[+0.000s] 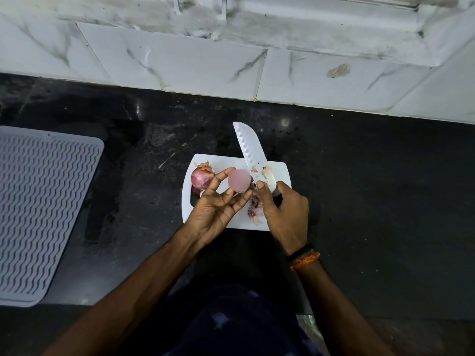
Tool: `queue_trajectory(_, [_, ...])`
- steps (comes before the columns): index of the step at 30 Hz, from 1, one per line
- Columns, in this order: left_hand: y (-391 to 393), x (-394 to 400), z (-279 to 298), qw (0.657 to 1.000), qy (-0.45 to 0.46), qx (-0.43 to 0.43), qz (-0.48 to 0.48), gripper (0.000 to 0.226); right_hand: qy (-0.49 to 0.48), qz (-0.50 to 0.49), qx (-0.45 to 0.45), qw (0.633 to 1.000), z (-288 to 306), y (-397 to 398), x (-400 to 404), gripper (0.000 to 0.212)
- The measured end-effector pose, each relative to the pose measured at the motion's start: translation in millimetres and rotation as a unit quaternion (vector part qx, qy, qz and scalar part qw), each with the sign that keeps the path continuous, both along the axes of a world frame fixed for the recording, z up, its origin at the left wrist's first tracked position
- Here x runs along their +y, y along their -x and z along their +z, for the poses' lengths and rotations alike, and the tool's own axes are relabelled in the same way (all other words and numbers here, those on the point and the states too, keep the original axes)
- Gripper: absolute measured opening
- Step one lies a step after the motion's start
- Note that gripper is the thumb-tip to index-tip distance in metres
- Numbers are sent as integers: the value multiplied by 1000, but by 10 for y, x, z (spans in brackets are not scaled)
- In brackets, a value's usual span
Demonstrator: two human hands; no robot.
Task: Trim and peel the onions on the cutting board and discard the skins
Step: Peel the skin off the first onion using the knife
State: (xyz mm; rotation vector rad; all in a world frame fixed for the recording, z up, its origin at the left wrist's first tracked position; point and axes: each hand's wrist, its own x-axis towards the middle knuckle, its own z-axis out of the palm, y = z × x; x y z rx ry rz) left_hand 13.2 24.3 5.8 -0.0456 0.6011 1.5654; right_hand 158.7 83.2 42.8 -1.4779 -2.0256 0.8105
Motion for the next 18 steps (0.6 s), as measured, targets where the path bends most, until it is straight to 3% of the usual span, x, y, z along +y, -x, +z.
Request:
queue_trajectory(5, [-3,25,-3,1000,-26,-4,-6,75,1,24,18,1000,13,-24,-35,34])
queue_trajectory(8, [2,14,8,1000,-29,-2,1,65,6,35,24,999,26,-25,-19,30])
queue_trajectory(10, [18,1,-6,999,-30,0,-10,75,11,43,25,999,36,-22,5,29])
queue_trajectory(18, [16,-3,12,996,-13,87,-22,59,-7,11,-23,1000,18,3,97,55])
